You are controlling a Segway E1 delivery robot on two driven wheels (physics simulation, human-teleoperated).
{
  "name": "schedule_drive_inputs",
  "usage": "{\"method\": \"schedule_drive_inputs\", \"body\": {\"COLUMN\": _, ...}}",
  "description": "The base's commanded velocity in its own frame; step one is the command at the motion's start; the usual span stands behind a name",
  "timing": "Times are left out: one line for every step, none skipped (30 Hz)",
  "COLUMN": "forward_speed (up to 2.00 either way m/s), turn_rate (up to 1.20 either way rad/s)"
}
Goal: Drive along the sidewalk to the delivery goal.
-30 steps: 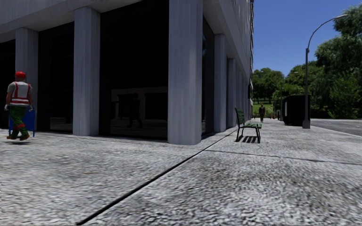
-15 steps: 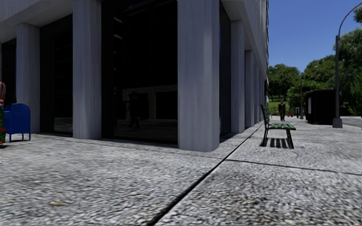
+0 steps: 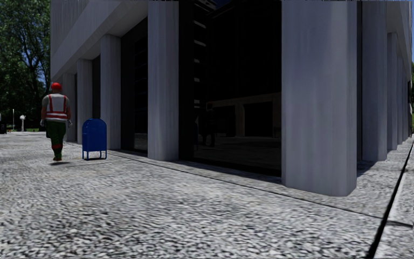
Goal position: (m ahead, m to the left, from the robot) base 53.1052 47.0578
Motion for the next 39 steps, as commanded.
{"method": "schedule_drive_inputs", "body": {"forward_speed": 1.71, "turn_rate": 0.79}}
{"method": "schedule_drive_inputs", "body": {"forward_speed": 1.71, "turn_rate": 0.79}}
{"method": "schedule_drive_inputs", "body": {"forward_speed": 1.71, "turn_rate": 0.79}}
{"method": "schedule_drive_inputs", "body": {"forward_speed": 1.71, "turn_rate": 0.8}}
{"method": "schedule_drive_inputs", "body": {"forward_speed": 1.71, "turn_rate": 0.8}}
{"method": "schedule_drive_inputs", "body": {"forward_speed": 1.71, "turn_rate": 0.8}}
{"method": "schedule_drive_inputs", "body": {"forward_speed": 1.71, "turn_rate": 0.8}}
{"method": "schedule_drive_inputs", "body": {"forward_speed": 1.71, "turn_rate": 0.8}}
{"method": "schedule_drive_inputs", "body": {"forward_speed": 1.71, "turn_rate": 0.8}}
{"method": "schedule_drive_inputs", "body": {"forward_speed": 1.71, "turn_rate": 0.8}}
{"method": "schedule_drive_inputs", "body": {"forward_speed": 1.71, "turn_rate": 0.8}}
{"method": "schedule_drive_inputs", "body": {"forward_speed": 1.71, "turn_rate": 0.8}}
{"method": "schedule_drive_inputs", "body": {"forward_speed": 1.71, "turn_rate": 0.8}}
{"method": "schedule_drive_inputs", "body": {"forward_speed": 1.71, "turn_rate": 0.8}}
{"method": "schedule_drive_inputs", "body": {"forward_speed": 1.71, "turn_rate": 0.8}}
{"method": "schedule_drive_inputs", "body": {"forward_speed": 1.71, "turn_rate": 0.8}}
{"method": "schedule_drive_inputs", "body": {"forward_speed": 1.71, "turn_rate": 0.8}}
{"method": "schedule_drive_inputs", "body": {"forward_speed": 1.71, "turn_rate": 0.8}}
{"method": "schedule_drive_inputs", "body": {"forward_speed": 1.71, "turn_rate": 0.8}}
{"method": "schedule_drive_inputs", "body": {"forward_speed": 1.71, "turn_rate": 0.8}}
{"method": "schedule_drive_inputs", "body": {"forward_speed": 1.71, "turn_rate": 0.8}}
{"method": "schedule_drive_inputs", "body": {"forward_speed": 1.71, "turn_rate": 0.8}}
{"method": "schedule_drive_inputs", "body": {"forward_speed": 1.71, "turn_rate": 0.73}}
{"method": "schedule_drive_inputs", "body": {"forward_speed": 1.71, "turn_rate": 0.59}}
{"method": "schedule_drive_inputs", "body": {"forward_speed": 1.71, "turn_rate": 0.59}}
{"method": "schedule_drive_inputs", "body": {"forward_speed": 1.71, "turn_rate": 0.49}}
{"method": "schedule_drive_inputs", "body": {"forward_speed": 1.71, "turn_rate": 0.45}}
{"method": "schedule_drive_inputs", "body": {"forward_speed": 1.71, "turn_rate": 0.43}}
{"method": "schedule_drive_inputs", "body": {"forward_speed": 1.77, "turn_rate": 0.0}}
{"method": "schedule_drive_inputs", "body": {"forward_speed": 1.77, "turn_rate": 0.0}}
{"method": "schedule_drive_inputs", "body": {"forward_speed": 1.77, "turn_rate": 0.0}}
{"method": "schedule_drive_inputs", "body": {"forward_speed": 1.77, "turn_rate": 0.0}}
{"method": "schedule_drive_inputs", "body": {"forward_speed": 1.77, "turn_rate": 0.0}}
{"method": "schedule_drive_inputs", "body": {"forward_speed": 1.77, "turn_rate": 0.0}}
{"method": "schedule_drive_inputs", "body": {"forward_speed": 1.77, "turn_rate": 0.0}}
{"method": "schedule_drive_inputs", "body": {"forward_speed": 1.77, "turn_rate": 0.0}}
{"method": "schedule_drive_inputs", "body": {"forward_speed": 1.78, "turn_rate": 0.0}}
{"method": "schedule_drive_inputs", "body": {"forward_speed": 1.79, "turn_rate": 0.0}}
{"method": "schedule_drive_inputs", "body": {"forward_speed": 1.84, "turn_rate": 0.0}}
